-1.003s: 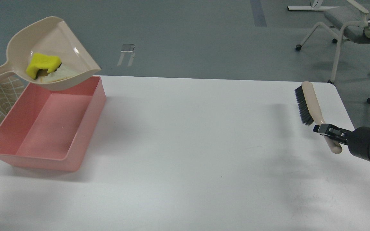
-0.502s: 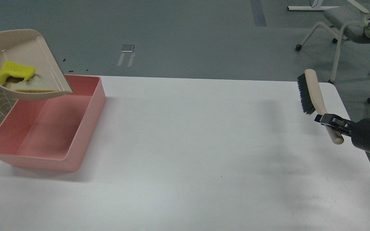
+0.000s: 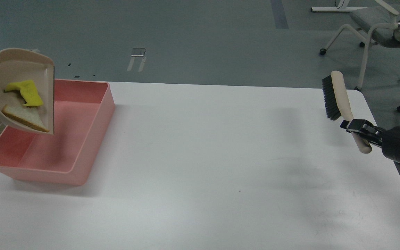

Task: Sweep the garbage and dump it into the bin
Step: 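Tilt the dustpan with the left gripper to dump debris into the bin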

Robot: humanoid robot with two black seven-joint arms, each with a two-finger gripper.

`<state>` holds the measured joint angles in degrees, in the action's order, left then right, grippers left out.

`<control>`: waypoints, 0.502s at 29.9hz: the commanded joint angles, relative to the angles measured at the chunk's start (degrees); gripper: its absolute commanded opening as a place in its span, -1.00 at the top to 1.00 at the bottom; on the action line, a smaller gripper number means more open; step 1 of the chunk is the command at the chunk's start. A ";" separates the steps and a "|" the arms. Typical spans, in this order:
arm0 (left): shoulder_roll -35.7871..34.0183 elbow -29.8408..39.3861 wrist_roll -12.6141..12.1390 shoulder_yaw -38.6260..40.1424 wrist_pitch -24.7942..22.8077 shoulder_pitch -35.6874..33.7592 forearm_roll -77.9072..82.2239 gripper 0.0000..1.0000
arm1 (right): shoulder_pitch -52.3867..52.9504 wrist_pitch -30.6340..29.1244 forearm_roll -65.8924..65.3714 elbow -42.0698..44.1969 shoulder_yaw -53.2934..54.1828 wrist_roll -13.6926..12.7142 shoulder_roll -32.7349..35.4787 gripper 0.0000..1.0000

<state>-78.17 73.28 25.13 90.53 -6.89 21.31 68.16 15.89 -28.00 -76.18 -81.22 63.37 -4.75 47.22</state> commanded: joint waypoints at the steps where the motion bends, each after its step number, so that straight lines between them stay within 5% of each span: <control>1: -1.90 3.26 1.15 0.00 0.12 -2.06 2.33 1.00 | -0.07 0.00 0.16 -0.35 0.00 0.01 -0.03 1.00; 15: -7.61 4.77 2.29 0.26 0.21 -2.85 13.15 1.00 | -0.77 0.00 0.25 -0.61 0.79 0.09 -1.26 1.00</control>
<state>-85.88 78.13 27.88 90.51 -6.75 19.22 81.71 15.58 -28.00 -75.94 -81.81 64.06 -4.74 45.95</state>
